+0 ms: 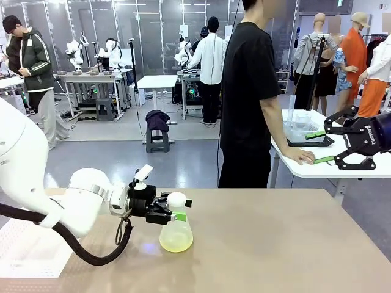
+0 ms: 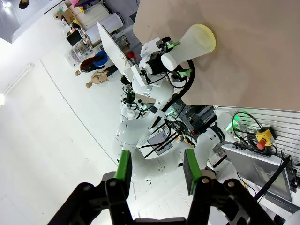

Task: Prepare the solutions needed for the experiment.
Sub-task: When the human places the Big flask in the center of the table, pick up the Big flask and place it in the left Organizing basket.

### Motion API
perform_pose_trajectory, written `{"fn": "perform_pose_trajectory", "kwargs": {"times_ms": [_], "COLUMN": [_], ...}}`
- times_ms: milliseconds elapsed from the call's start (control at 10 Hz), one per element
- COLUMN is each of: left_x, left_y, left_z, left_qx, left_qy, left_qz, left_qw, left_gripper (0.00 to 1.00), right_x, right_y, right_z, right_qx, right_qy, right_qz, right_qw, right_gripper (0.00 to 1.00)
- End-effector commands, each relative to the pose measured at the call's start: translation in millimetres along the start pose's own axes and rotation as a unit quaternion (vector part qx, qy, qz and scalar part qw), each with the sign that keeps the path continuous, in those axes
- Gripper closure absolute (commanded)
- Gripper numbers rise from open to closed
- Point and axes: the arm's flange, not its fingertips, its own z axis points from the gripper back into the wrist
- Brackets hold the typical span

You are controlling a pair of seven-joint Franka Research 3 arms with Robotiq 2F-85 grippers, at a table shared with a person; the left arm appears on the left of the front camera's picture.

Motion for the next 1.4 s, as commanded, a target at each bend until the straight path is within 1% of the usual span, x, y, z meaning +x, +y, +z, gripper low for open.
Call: {"fn": "perform_pose_trajectory", "kwargs": {"times_ms": [0, 100, 400, 500, 600, 700, 800, 900, 1000, 1100, 1300], "left_x": [-0.7, -0.5, -3.4, -2.8, -2.7, -3.3, -3.8, -3.4, -1.3, 4.7, 38.0], "left_y": [2.3, 0.8, -1.6, -1.9, -1.8, -1.3, -1.0, -1.4, -3.2, -4.0, -13.2], "left_z": [2.8, 4.9, 14.1, 16.8, 19.6, 21.4, 22.6, 22.4, 22.1, 25.0, 34.6], "left_qx": [-0.011, -0.009, 0.007, 0.010, 0.012, 0.014, 0.015, 0.017, 0.018, 0.024, 0.019], "left_qy": [0.003, 0.010, 0.024, 0.022, 0.020, 0.021, 0.019, 0.017, 0.013, 0.009, 0.014], "left_qz": [-0.006, -0.005, 0.001, 0.002, 0.004, 0.005, 0.007, 0.008, 0.009, 0.003, -0.007], "left_qw": [1.000, 1.000, 1.000, 1.000, 1.000, 1.000, 1.000, 1.000, 1.000, 1.000, 1.000], "left_gripper": [0.28, 0.36, 0.64, 0.57, 0.81, 0.75, 0.99, 0.93, 1.00, 1.00, 1.00], "right_x": [-1.1, -1.1, -1.1, -1.1, -1.1, -1.1, -1.1, -1.1, -1.1, -1.1, -1.1], "right_y": [1.1, 1.1, 1.1, 1.1, 1.1, 1.1, 1.1, 1.1, 1.1, 1.1, 1.1], "right_z": [-0.2, -0.2, -0.2, -0.2, -0.2, -0.2, -0.2, -0.2, -0.2, -0.2, -0.2], "right_qx": [0.005, 0.005, 0.005, 0.005, 0.005, 0.005, 0.005, 0.005, 0.005, 0.005, 0.005], "right_qy": [0.004, 0.004, 0.004, 0.004, 0.004, 0.004, 0.004, 0.004, 0.004, 0.004, 0.004], "right_qz": [0.004, 0.004, 0.004, 0.004, 0.004, 0.004, 0.004, 0.004, 0.004, 0.004, 0.004], "right_qw": [1.000, 1.000, 1.000, 1.000, 1.000, 1.000, 1.000, 1.000, 1.000, 1.000, 1.000], "right_gripper": [0.43, 0.43, 0.43, 0.43, 0.43, 0.43, 0.43, 0.43, 0.43, 0.43, 0.43]}}
